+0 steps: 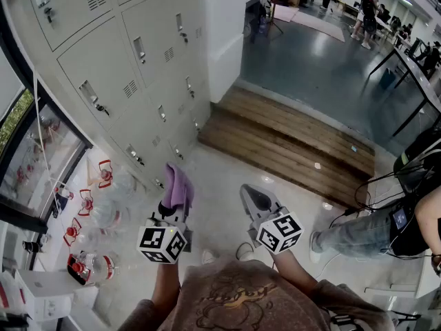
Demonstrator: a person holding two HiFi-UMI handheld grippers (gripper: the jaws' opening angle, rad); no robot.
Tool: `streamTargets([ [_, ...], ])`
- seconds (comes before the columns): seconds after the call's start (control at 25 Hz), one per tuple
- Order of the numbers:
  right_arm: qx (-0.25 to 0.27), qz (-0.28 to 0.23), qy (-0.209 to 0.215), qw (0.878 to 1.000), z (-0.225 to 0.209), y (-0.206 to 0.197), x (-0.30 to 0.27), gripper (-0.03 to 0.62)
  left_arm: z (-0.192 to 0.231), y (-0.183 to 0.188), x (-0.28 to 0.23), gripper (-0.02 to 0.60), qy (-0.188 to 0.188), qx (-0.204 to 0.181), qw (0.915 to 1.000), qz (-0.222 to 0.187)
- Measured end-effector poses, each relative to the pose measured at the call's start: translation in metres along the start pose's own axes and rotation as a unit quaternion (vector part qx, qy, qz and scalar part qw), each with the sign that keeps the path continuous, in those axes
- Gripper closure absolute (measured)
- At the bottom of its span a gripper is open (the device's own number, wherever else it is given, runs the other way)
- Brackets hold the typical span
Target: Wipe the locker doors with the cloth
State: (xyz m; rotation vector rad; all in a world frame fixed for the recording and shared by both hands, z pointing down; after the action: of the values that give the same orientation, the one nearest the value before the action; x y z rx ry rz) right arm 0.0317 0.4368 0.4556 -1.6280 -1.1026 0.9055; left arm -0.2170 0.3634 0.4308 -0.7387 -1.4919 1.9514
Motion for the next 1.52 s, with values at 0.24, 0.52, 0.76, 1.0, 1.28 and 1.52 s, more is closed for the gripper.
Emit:
streamTargets([
  [0.24, 0.001, 0.0, -0.002, 1.0, 0.011, -0.004, -0.008, 0.595, 0.01, 0.001, 0.004, 0.538, -0.005, 0.0, 1.0, -0.001],
  [0.52, 0.007, 0.004, -0.019, 1.0, 0.025, -0.009, -0.021, 0.595, 0.034, 0.004, 0.005, 0.538, -0.019, -0.008, 0.9998, -0.002],
  [0.76, 0.012, 0.001, -0.039, 0.999, 0.031, -0.022, -0.032, 0.595, 0.054, -0.004, -0.004, 0.538, -0.044, -0.015, 0.9989, 0.001],
  [1.0, 0.012, 0.004, -0.037, 0.999, 0.029, -0.023, -0.056, 0.595, 0.07, 0.0, -0.016, 0.538, -0.047, -0.017, 0.9987, 0.003],
  [1.28, 0.022, 0.008, 0.006, 1.0, 0.002, -0.011, -0.125, 0.595, 0.092, 0.007, -0.052, 0.538, -0.029, -0.022, 0.9993, -0.009],
  [1.52, 0.029, 0.013, 0.058, 0.998, -0.041, 0.013, -0.195, 0.595, 0.117, 0.018, -0.105, 0.538, 0.017, -0.019, 0.9996, -0.016],
])
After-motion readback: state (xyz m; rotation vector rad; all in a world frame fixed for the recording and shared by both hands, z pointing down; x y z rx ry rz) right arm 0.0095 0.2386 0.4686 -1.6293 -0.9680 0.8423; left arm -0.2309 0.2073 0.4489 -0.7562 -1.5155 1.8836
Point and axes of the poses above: the fingertips, and each gripper's own axes: x backward along the fingers, z to its left, y out of its top, the point moved 9 cm from there along x, backward along the fingers, and after that the axes turned 3 degrees about -x, right-handed, at the moved point
